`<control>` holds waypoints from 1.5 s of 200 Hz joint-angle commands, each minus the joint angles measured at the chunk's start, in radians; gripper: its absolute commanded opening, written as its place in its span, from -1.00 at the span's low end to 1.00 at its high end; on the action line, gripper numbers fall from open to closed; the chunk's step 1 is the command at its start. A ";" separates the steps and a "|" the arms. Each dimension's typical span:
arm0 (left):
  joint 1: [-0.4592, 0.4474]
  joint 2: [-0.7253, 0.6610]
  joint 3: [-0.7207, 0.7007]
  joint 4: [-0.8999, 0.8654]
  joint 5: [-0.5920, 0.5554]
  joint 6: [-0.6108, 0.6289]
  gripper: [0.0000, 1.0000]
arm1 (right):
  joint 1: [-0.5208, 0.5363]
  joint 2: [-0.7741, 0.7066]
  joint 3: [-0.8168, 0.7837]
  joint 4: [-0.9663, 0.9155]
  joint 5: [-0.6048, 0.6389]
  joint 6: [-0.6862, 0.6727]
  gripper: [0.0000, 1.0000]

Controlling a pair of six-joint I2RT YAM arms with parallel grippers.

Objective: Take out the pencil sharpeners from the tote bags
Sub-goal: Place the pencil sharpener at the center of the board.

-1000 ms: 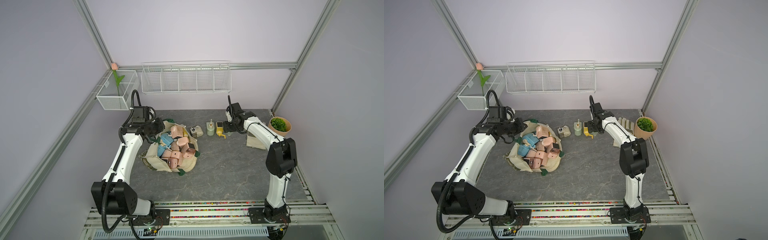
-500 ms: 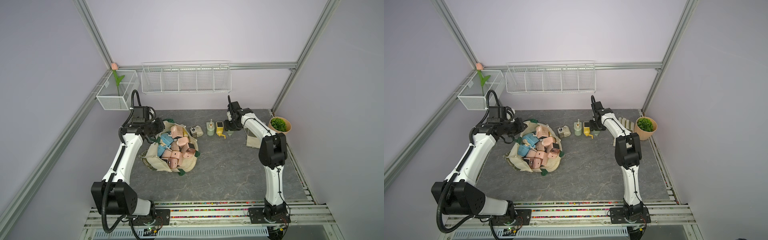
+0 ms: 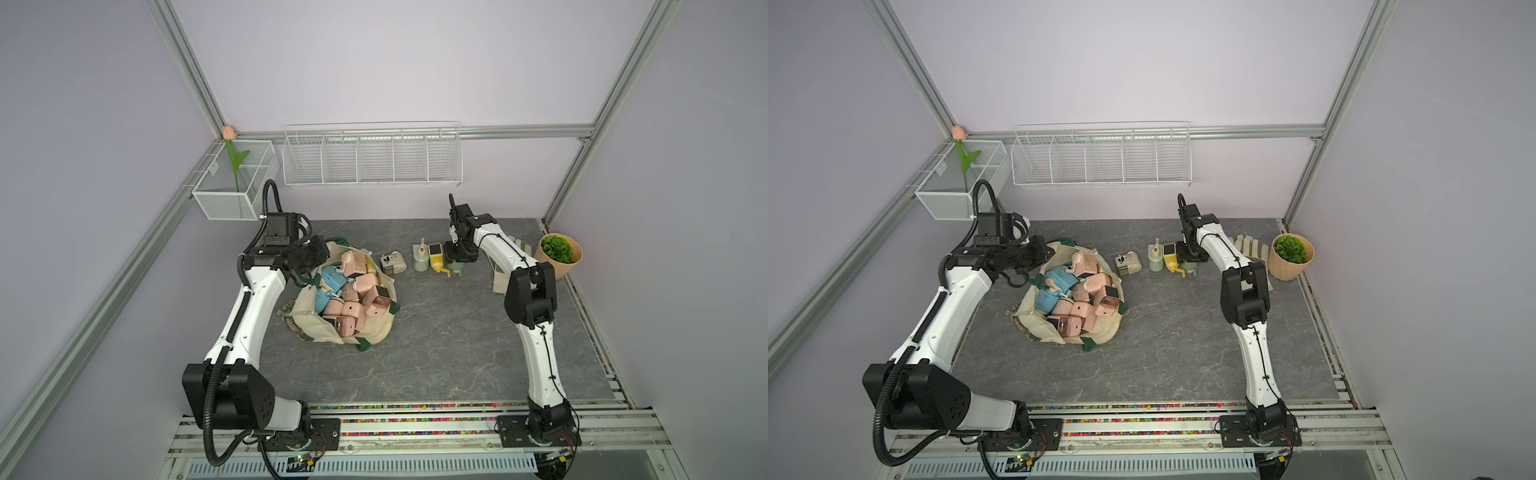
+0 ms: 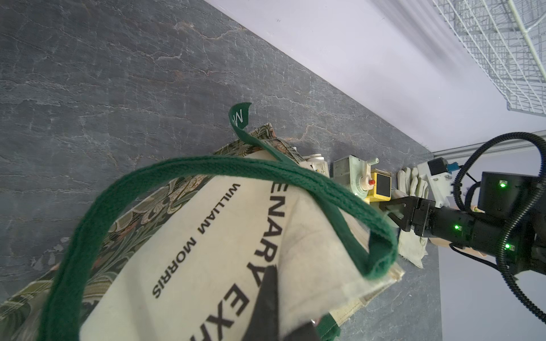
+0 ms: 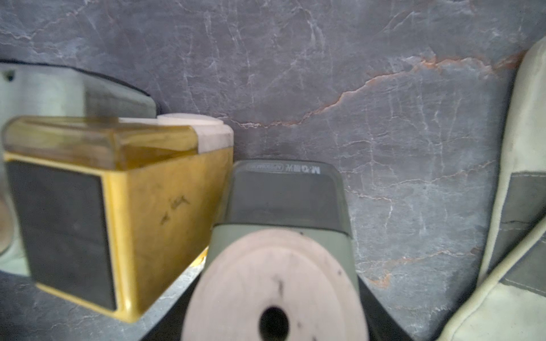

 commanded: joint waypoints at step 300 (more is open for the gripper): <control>0.015 -0.028 0.001 -0.039 -0.004 0.012 -1.00 | 0.604 -0.720 -0.694 0.554 -0.057 -0.337 0.47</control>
